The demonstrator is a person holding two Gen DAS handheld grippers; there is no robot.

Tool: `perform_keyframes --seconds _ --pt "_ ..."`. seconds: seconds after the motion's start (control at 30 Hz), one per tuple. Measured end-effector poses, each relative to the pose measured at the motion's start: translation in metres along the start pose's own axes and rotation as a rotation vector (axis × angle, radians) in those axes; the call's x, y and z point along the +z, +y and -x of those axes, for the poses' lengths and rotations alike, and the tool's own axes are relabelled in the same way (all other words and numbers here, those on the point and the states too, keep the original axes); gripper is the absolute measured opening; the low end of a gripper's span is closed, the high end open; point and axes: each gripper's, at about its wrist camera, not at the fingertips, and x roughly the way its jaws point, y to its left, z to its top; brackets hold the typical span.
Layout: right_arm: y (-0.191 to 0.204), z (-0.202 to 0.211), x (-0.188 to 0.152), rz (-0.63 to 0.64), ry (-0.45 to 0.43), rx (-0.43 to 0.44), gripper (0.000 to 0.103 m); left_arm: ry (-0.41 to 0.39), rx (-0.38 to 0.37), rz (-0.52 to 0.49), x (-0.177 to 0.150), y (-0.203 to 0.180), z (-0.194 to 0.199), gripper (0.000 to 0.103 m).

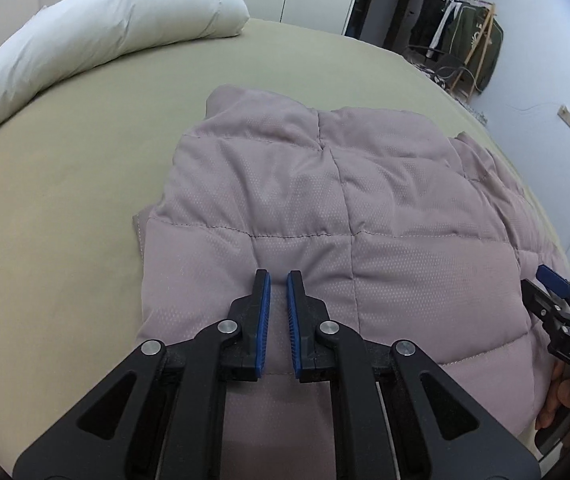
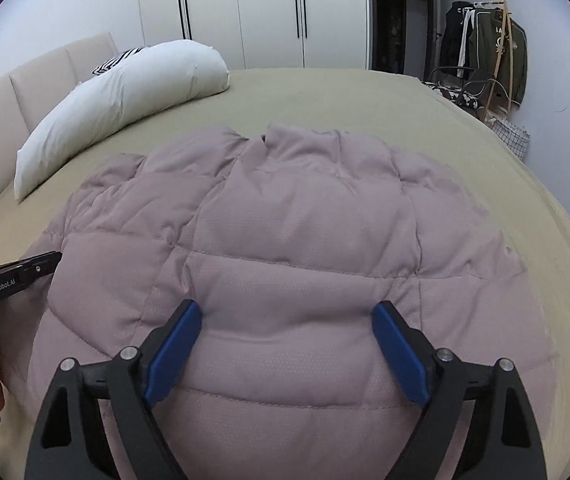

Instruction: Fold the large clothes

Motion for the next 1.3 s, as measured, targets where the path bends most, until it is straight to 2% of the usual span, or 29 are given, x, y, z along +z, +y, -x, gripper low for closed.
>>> perform_keyframes --seconds 0.1,0.17,0.23,0.27,0.3,0.33,0.37,0.4,0.47,0.57,0.7,0.8,0.87,0.93,1.03,1.13,1.27,1.3 --pt "-0.009 0.019 0.007 -0.049 0.022 0.043 0.091 0.010 -0.041 0.045 0.002 0.008 0.013 0.009" --pt "-0.024 0.041 0.010 -0.097 -0.020 0.103 0.091 -0.028 -0.060 0.083 0.000 0.023 0.033 0.009" --pt "-0.050 0.063 0.008 -0.173 -0.066 0.152 0.097 -0.037 -0.090 0.129 -0.003 0.042 0.048 0.009" --pt "-0.063 0.069 0.008 -0.205 -0.078 0.166 0.100 -0.031 -0.101 0.154 -0.001 0.051 0.051 0.016" --pt "-0.081 0.072 0.007 -0.242 -0.085 0.176 0.103 -0.020 -0.109 0.186 -0.002 0.063 0.053 0.025" --pt "-0.098 0.073 0.006 -0.274 -0.075 0.176 0.103 -0.012 -0.115 0.219 -0.005 0.075 0.055 0.060" --pt "-0.113 0.073 0.004 -0.300 -0.057 0.171 0.103 -0.006 -0.129 0.253 -0.008 0.088 0.056 0.091" --pt "-0.128 0.070 0.002 -0.335 -0.032 0.175 0.103 -0.007 -0.147 0.277 -0.009 0.099 0.056 0.096" --pt "-0.152 0.064 -0.004 -0.402 -0.005 0.231 0.103 0.017 -0.178 0.325 -0.013 0.119 0.053 0.096" --pt "-0.188 0.048 -0.016 -0.524 0.040 0.284 0.103 0.069 -0.280 0.428 -0.019 0.140 0.040 0.096" --pt "-0.215 0.016 -0.032 -0.660 0.115 0.372 0.102 0.125 -0.376 0.440 -0.020 0.148 0.022 0.096" --pt "-0.211 -0.009 -0.038 -0.651 0.176 0.439 0.095 0.176 -0.451 0.496 -0.020 0.154 -0.003 0.096" --pt "-0.207 -0.016 -0.036 -0.632 0.170 0.481 0.095 0.180 -0.495 0.536 -0.020 0.162 -0.015 0.096" --pt "-0.205 -0.025 -0.032 -0.638 0.172 0.565 0.094 0.182 -0.540 0.566 -0.017 0.166 -0.024 0.096" --pt "-0.203 -0.033 -0.029 -0.629 0.184 0.639 0.092 0.205 -0.603 0.570 -0.008 0.165 -0.039 0.096" --pt "-0.203 -0.035 -0.028 -0.607 0.181 0.692 0.092 0.248 -0.628 0.546 0.001 0.159 -0.056 0.095" --pt "-0.205 -0.045 -0.024 -0.594 0.201 0.728 0.089 0.283 -0.645 0.526 0.019 0.145 -0.085 0.081" --pt "-0.203 -0.050 -0.021 -0.575 0.218 0.725 0.088 0.292 -0.648 0.527 0.025 0.139 -0.096 0.080"
